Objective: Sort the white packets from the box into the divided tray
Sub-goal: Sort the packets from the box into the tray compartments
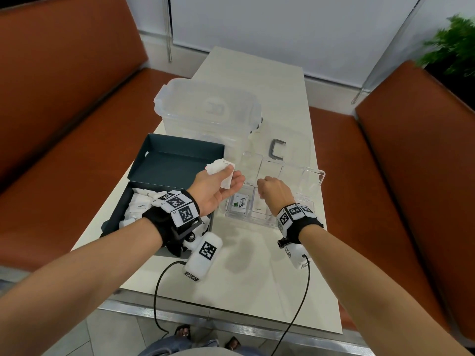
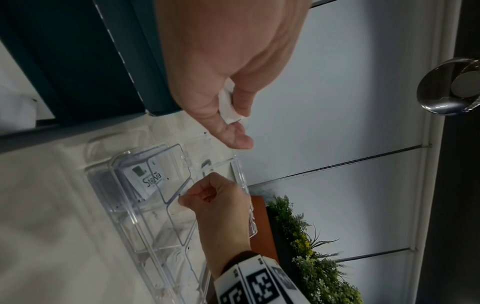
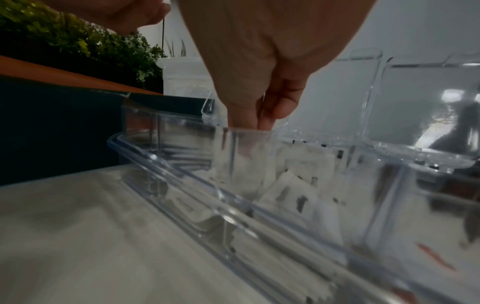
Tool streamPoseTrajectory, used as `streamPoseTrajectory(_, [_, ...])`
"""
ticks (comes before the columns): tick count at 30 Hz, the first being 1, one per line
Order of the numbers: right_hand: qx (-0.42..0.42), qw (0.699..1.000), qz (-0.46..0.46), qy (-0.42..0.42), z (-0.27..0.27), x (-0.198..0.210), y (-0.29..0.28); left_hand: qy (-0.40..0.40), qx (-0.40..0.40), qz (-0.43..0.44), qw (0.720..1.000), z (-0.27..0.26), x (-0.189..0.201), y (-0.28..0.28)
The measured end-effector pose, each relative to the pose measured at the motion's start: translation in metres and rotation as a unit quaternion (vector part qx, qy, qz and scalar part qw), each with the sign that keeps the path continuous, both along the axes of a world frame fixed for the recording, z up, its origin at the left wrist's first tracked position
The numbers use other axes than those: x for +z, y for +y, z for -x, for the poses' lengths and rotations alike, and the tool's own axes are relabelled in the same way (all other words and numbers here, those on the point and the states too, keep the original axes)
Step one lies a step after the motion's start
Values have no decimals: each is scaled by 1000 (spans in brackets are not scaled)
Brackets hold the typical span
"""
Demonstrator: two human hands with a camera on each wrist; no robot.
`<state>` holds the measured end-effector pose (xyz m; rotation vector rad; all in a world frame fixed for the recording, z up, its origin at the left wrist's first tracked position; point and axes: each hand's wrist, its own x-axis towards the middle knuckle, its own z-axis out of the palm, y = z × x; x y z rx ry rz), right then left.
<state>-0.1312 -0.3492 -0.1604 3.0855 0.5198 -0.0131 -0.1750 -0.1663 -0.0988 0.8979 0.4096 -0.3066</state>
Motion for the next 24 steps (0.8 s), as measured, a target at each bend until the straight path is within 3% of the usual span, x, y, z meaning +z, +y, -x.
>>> streamPoseTrajectory(8, [-69,986,-151,5,-5,27,-15,18,-31,22,999,-3,1,0])
streamPoseTrajectory(13, [-113,924,-365,-33,12,68,-11,3,-77,9,997,-2,-1,-7])
streamPoseTrajectory(19, [-139,854,-493,95,42,80,2,-32,-87,-33,995,1,-6,-20])
streamPoseTrajectory(24, [-168,798,-562,136,48,80,1,-62,-111,-74,989,2,-5,-21])
